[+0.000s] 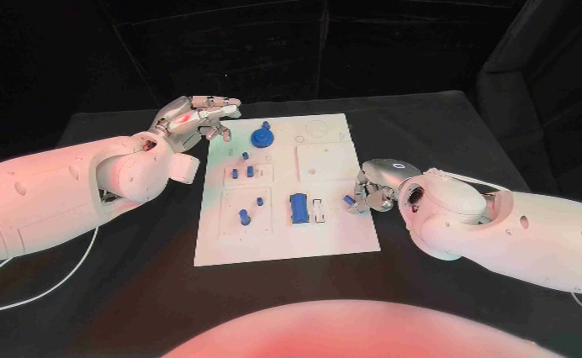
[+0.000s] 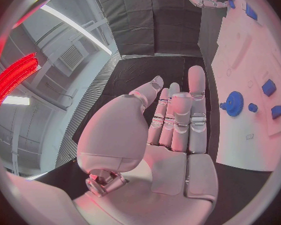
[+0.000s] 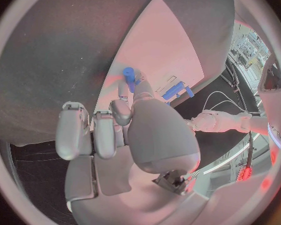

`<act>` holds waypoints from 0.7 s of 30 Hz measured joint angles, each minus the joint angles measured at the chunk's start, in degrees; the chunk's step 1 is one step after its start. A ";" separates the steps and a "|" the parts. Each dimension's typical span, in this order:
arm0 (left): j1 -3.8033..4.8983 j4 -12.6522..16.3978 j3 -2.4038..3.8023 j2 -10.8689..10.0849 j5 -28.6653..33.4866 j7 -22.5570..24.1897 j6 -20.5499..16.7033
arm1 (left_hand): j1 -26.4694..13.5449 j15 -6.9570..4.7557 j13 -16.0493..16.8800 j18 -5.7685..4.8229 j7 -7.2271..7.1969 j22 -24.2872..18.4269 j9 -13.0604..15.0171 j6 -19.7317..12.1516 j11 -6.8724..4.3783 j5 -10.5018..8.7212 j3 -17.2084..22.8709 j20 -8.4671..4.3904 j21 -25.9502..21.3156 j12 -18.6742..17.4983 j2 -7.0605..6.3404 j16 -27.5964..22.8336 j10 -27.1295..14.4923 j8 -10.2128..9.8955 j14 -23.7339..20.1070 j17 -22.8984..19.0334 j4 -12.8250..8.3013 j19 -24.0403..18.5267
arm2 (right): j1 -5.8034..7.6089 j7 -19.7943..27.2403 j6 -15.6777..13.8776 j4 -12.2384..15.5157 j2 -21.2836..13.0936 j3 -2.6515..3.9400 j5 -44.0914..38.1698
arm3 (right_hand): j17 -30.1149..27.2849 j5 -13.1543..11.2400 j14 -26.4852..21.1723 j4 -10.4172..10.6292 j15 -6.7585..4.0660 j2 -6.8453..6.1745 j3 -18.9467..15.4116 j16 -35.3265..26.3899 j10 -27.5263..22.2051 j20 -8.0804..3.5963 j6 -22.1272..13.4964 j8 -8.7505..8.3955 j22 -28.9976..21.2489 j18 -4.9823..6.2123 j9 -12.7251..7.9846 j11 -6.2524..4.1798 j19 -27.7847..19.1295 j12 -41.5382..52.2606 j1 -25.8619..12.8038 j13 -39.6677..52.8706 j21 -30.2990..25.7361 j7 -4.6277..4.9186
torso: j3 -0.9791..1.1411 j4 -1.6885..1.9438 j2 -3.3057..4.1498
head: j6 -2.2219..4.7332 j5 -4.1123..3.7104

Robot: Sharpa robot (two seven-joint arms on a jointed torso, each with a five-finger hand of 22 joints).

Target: Assemble the parts on the task board

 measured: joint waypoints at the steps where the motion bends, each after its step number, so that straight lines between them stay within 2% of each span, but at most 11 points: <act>1: 0.00 0.01 0.00 -0.01 0.00 -0.01 0.01 | 0.00 0.00 0.00 0.01 0.00 0.00 0.00 0.00 0.00 0.00 0.00 0.00 0.00 0.00 0.00 0.00 0.00 0.00 0.00 0.00 0.00 0.00 | -0.01 -0.08 0.01 0.02 0.03 0.00 -0.16 | 0.00 0.88 0.00 0.00 0.00 0.16 0.24 0.00 0.00 0.00 -0.03 0.00 0.01 0.00 0.00 0.00 0.00 0.00 0.16 0.02 0.00 0.03 | 0.00 0.00 0.00 | 0.00 0.03; 3: -0.02 0.01 0.00 -0.02 0.00 -0.03 0.03 | 0.00 0.00 0.00 0.01 0.00 0.00 0.00 0.00 0.00 0.00 0.00 0.00 0.00 0.00 0.00 0.00 0.00 0.00 0.00 0.00 0.00 0.00 | -0.03 -0.22 -0.02 0.19 0.04 0.00 -0.38 | 0.00 2.38 -0.01 -0.26 -0.01 0.76 1.12 0.00 -0.01 0.00 -0.16 -0.36 0.23 0.00 0.00 -0.01 0.00 0.00 0.76 0.12 0.00 0.13 | 0.00 0.00 0.01 | 0.00 0.07; 6: -0.07 0.02 0.00 -0.02 0.00 -0.06 0.06 | 0.00 0.00 0.00 0.00 0.00 0.00 0.00 0.00 0.00 0.00 0.00 0.00 0.00 0.00 0.00 0.00 0.00 0.00 0.00 0.00 0.00 0.00 | -0.05 -0.34 -0.34 0.69 -0.14 -0.02 -0.37 | 0.00 3.43 -0.12 -1.44 -0.36 2.48 3.84 0.34 -0.10 -0.45 0.03 -1.20 1.01 0.00 -0.14 -0.31 0.45 0.05 2.70 0.78 0.41 -0.59 | 0.03 -0.02 0.01 | -0.01 0.13; 9: -0.14 0.02 0.00 -0.02 0.00 -0.10 0.09 | 0.00 0.00 0.00 0.00 0.00 -0.05 0.00 0.00 0.00 0.00 0.00 0.00 0.00 0.00 0.00 0.00 0.00 0.00 0.00 0.00 0.00 0.00 | -0.12 -0.42 -1.00 1.37 -0.66 -0.08 0.28 | 0.00 5.34 -0.05 -2.28 -0.78 2.13 7.04 0.67 -0.10 -0.64 0.12 -1.68 1.76 0.00 -0.47 -0.32 0.64 0.60 3.33 0.95 0.74 -0.76 | 0.04 -0.02 0.00 | -0.05 0.16; 12: -0.16 0.00 0.00 -0.01 0.00 -0.15 0.11 | 0.00 0.00 0.00 0.00 0.00 -0.05 0.00 0.00 0.00 0.00 0.00 0.00 0.00 0.00 0.00 0.00 0.00 0.00 0.00 0.00 0.00 0.00 | -0.21 -0.52 -1.75 2.00 -1.08 -0.15 1.75 | -0.01 5.82 0.01 -2.68 -0.85 1.83 9.59 0.98 -0.10 -0.64 0.09 -2.02 2.08 0.00 -0.54 -0.32 0.64 0.69 3.63 1.27 0.96 -0.72 | 0.03 -0.02 -0.02 | 0.02 0.16; 15: -0.21 -0.01 -0.01 0.05 0.00 -0.20 0.15 | 0.00 0.00 0.00 0.00 0.00 -0.04 0.00 0.00 0.00 0.00 0.00 0.00 0.00 0.00 0.00 0.00 0.00 0.00 0.00 0.00 0.00 0.00 | -0.30 -0.53 -2.47 2.59 -1.22 -0.22 3.87 | -0.01 6.24 0.02 -2.09 -0.86 1.81 11.93 0.98 -0.10 -0.64 -0.05 -2.21 2.24 0.00 -0.62 -0.32 0.64 0.69 3.65 1.64 0.96 -0.54 | 0.01 0.01 -0.03 | 0.06 0.16; 16: -0.21 -0.01 -0.01 0.05 0.00 -0.21 0.15 | 0.00 0.00 0.00 0.00 0.00 -0.04 0.00 0.00 0.00 0.00 0.00 0.00 0.00 0.00 0.00 0.00 0.00 0.00 0.00 0.00 0.00 0.00 | -0.32 -0.53 -2.73 2.75 -1.23 -0.24 4.57 | -0.01 6.24 0.02 -0.50 -0.86 1.59 13.55 0.99 -0.08 -0.64 0.06 -2.37 2.36 0.00 -1.20 -0.30 0.64 0.69 3.88 1.68 1.12 -0.43 | 0.00 0.01 -0.04 | 0.07 0.20; 17: -0.21 -0.01 -0.01 0.05 0.00 -0.22 0.16 | 0.00 0.00 0.00 0.00 0.00 -0.04 0.00 0.00 0.00 0.00 0.00 0.00 0.00 0.00 0.00 0.00 0.00 0.00 0.00 -0.02 0.00 0.00 | -0.33 -0.51 -3.04 2.91 -1.25 -0.25 5.26 | -0.01 6.24 0.02 0.37 -0.85 1.53 14.42 0.99 -0.03 -0.64 0.17 -2.37 2.44 0.00 -6.52 -0.25 0.64 0.69 3.93 1.92 1.28 -0.33 | 0.00 0.01 -0.03 | 0.08 0.25; 18: -0.21 -0.01 -0.01 0.05 0.00 -0.22 0.16 | 0.00 0.00 0.00 0.00 0.00 -0.04 0.00 0.00 0.00 0.00 0.00 0.00 0.00 0.00 0.00 0.00 0.00 0.00 0.00 -0.04 0.00 0.00 | -0.33 -0.47 -3.27 3.01 -1.27 -0.25 5.69 | -0.01 6.24 0.02 0.66 -0.85 1.52 14.71 1.04 0.07 -0.64 0.19 -2.37 2.47 0.00 -8.14 -0.15 0.64 0.69 3.92 2.06 1.29 -0.31 | 0.00 0.01 -0.03 | 0.10 0.26; 20: -0.22 -0.01 -0.01 0.06 0.00 -0.25 0.18 | 0.00 0.00 0.00 0.00 0.00 -0.04 0.00 0.00 0.00 0.00 0.00 0.00 0.00 0.00 0.00 0.00 0.00 0.00 0.00 -0.12 0.00 0.00 | -0.34 -0.25 -4.34 3.37 -1.33 -0.26 7.12 | -0.01 6.24 0.02 1.98 -0.85 0.89 16.07 1.33 0.13 -0.64 0.23 -2.38 2.56 -0.01 -9.00 -0.10 0.63 1.28 3.29 2.50 1.29 -0.26 | 0.00 0.01 -0.02 | 0.10 0.33; 21: -0.23 0.00 -0.01 0.06 0.00 -0.26 0.19 | 0.00 0.00 0.00 0.01 0.00 -0.04 0.00 0.00 0.00 0.00 0.00 0.00 0.00 0.00 0.00 0.00 0.00 0.00 0.00 -0.12 0.00 0.00 | -0.34 -0.10 -4.89 3.53 -1.36 -0.26 7.67 | -0.01 6.24 0.02 1.89 -0.86 -0.11 17.89 1.33 0.14 -0.64 0.24 -2.58 2.56 0.00 -9.00 -0.08 0.63 1.83 2.29 3.23 1.29 -0.25 | 0.00 0.01 -0.02 | 0.10 0.36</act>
